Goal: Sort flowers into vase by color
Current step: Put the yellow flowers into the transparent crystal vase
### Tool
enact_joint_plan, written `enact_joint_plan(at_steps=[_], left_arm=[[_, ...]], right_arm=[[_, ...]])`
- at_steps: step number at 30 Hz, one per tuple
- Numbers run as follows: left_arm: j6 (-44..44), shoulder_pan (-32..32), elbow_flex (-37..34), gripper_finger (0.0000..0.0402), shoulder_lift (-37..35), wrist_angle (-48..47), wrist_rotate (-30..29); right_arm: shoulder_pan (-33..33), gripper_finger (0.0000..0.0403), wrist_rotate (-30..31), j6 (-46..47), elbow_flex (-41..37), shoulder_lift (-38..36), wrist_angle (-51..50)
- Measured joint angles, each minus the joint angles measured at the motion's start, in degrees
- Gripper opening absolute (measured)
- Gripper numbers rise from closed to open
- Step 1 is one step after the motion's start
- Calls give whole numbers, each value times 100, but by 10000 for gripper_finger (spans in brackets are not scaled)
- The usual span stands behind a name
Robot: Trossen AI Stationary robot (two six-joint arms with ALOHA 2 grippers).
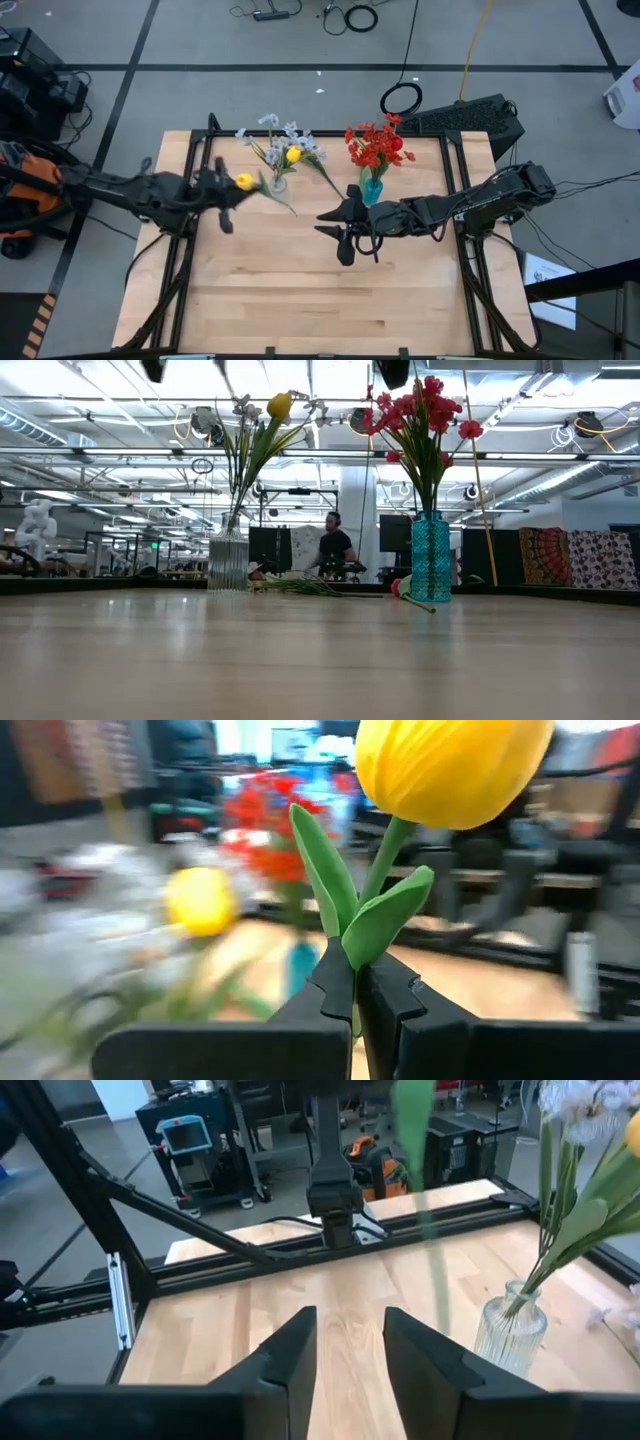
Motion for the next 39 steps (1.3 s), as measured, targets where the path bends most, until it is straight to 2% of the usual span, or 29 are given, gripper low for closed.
enact_joint_plan(at_steps=[3, 7, 11, 14, 21, 31, 39], left_arm=[[238, 2, 0, 2, -423, -431, -545], [654, 2, -1, 2, -730, -525, -1056], [1065, 2, 0, 2, -824, -542, -1723], [1164, 4, -2, 2, -817, -635, -1991], [1267, 183, -2, 2, -811, -649, -1987], [1072, 552, -2, 1, -661, -604, -1286], [955, 614, -4, 1, -295, -598, -1167]], right_arm=[[0, 107, 9, 57, 0, 2, -53], [0, 105, 11, 123, 0, 19, -72], [-2, 105, 35, 334, 0, 19, -91], [-2, 105, 37, 337, 0, 21, -146], [-2, 105, 459, 339, 0, 21, -155], [-4, 105, 472, 337, 1, 23, -160], [-4, 105, 472, 337, 0, 23, -160]])
